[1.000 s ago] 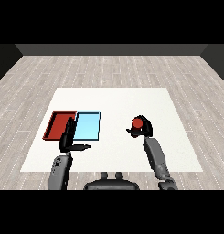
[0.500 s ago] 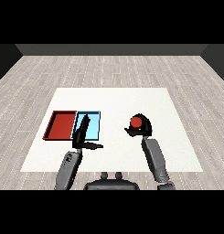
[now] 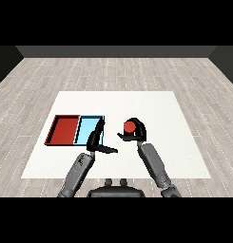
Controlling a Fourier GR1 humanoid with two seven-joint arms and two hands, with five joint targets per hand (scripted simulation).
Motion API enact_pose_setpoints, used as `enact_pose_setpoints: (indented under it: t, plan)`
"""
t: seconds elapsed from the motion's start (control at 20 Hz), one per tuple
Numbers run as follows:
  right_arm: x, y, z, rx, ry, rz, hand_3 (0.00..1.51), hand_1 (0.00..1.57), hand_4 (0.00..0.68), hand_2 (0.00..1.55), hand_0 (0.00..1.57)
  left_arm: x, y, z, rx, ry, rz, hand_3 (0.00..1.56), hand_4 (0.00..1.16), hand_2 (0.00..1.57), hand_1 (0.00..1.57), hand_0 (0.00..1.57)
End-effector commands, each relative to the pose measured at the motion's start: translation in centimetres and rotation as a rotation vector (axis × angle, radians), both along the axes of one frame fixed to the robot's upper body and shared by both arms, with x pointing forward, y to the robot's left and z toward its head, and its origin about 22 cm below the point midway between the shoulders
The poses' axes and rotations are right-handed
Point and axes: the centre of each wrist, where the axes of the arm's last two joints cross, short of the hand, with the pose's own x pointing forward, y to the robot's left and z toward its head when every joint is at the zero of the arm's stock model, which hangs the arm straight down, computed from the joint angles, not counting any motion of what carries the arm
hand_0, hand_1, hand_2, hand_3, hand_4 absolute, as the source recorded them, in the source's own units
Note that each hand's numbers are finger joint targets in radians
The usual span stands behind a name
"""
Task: Pick the red can and put it in the red box
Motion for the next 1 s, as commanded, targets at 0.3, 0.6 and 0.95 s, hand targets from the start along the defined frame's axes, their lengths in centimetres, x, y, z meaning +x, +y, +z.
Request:
enact_pose_setpoints:
  t: [0.3, 0.6, 0.95]
  plan:
    - [-0.3, 4.7, 2.3, 0.024, -0.042, 0.064, 1.4, 1.38, 0.619, 1.41, 1.38, -0.8, -2.9, 0.3, 0.012, 0.0, -0.059, 0.0, 0.0, 0.0, 0.0, 0.0]
    - [-0.5, 4.7, 2.3, 0.019, -0.059, 0.095, 1.41, 1.41, 0.613, 1.43, 1.41, -0.2, -3.3, -1.5, 0.044, 0.015, -0.027, 0.0, 0.0, 0.0, 0.0, 0.0]
    - [-2.0, 6.6, 3.8, 0.027, -0.069, 0.116, 1.4, 1.43, 0.601, 1.44, 1.43, 3.3, -3.9, 0.2, 0.071, 0.044, -0.063, 0.0, 0.0, 0.0, 0.0, 0.0]
